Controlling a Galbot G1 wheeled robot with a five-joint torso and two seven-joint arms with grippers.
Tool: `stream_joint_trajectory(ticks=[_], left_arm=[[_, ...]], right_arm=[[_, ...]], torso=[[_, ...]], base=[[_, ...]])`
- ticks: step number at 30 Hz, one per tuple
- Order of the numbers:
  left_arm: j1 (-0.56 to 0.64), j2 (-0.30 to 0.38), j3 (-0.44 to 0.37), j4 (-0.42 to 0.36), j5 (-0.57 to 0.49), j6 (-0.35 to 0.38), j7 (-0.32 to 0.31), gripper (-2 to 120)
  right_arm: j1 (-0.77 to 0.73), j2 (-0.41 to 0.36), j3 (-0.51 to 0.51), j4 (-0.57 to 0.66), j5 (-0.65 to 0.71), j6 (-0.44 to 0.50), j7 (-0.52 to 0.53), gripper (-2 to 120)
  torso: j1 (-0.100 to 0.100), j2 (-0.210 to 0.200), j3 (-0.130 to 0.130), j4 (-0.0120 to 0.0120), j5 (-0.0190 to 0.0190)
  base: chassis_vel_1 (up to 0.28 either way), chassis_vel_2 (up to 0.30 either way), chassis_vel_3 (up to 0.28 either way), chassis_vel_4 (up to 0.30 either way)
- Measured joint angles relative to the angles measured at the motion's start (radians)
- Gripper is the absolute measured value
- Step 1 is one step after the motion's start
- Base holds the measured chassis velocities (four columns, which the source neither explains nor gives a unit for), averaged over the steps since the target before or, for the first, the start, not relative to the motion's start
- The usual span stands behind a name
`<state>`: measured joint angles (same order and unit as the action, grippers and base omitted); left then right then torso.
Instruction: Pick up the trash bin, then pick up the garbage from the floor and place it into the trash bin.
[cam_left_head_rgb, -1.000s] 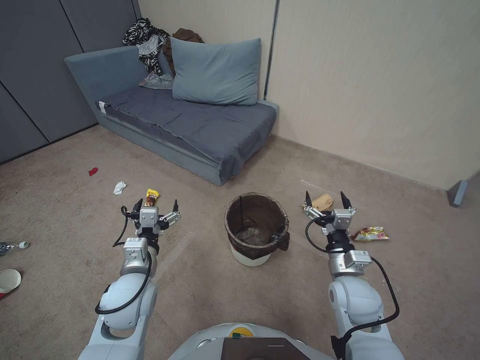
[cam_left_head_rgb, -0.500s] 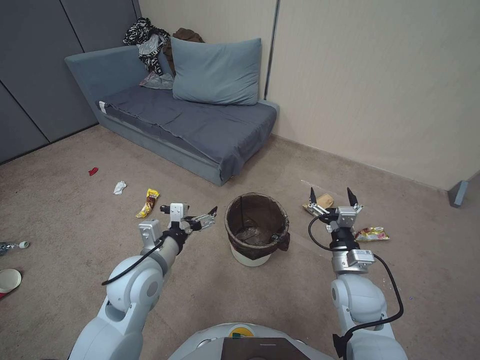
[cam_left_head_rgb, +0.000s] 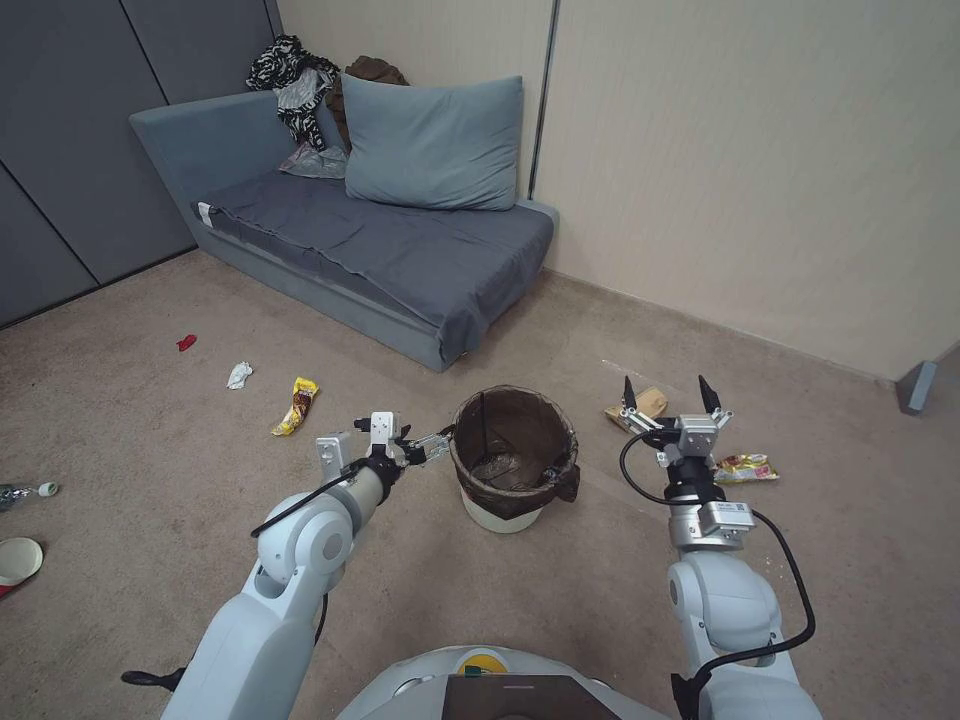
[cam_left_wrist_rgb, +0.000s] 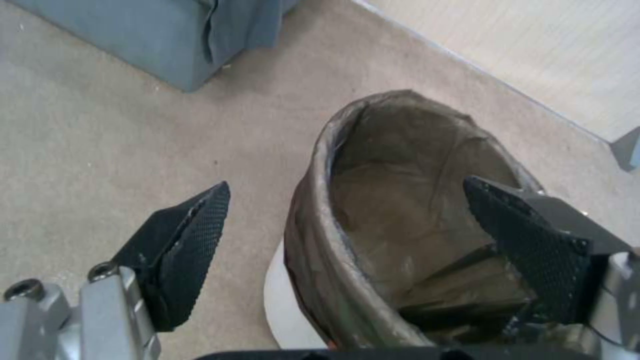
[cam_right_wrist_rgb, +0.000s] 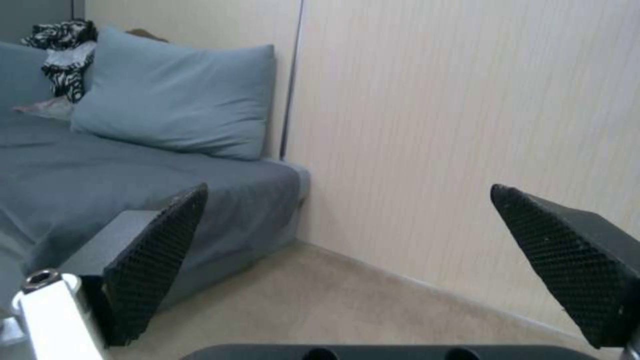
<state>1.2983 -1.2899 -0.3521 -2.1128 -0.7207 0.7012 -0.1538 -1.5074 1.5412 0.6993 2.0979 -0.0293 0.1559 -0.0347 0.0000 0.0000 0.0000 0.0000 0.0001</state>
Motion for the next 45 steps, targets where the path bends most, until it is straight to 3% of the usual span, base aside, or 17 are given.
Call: stream_joint_trajectory(ticks=[10,38,45], left_arm=[[-0.069,-0.009,0.042,0.102,0.013,-0.001,0.022,91],[-0.135,-0.071,0.099,0.268,0.090,-0.020,0.019,90],[-0.147,-0.100,0.091,0.333,0.089,-0.012,-0.008,61]], right_arm=[[-0.007,-0.001,0.009,-0.002,0.000,0.000,-0.003,100],[-0.013,0.006,0.018,-0.028,-0.002,0.017,-0.005,100],[-0.014,0.005,0.018,-0.031,-0.001,0.028,-0.006,100]], torso=[[0.000,0.000,0.000,-0.0001,0.0000],[0.000,0.000,0.000,0.0000,0.0000],[0.000,0.000,0.000,0.0000,0.0000]], base=[[0.000,0.000,0.000,0.000],[0.000,0.000,0.000,0.000],[0.000,0.000,0.000,0.000]])
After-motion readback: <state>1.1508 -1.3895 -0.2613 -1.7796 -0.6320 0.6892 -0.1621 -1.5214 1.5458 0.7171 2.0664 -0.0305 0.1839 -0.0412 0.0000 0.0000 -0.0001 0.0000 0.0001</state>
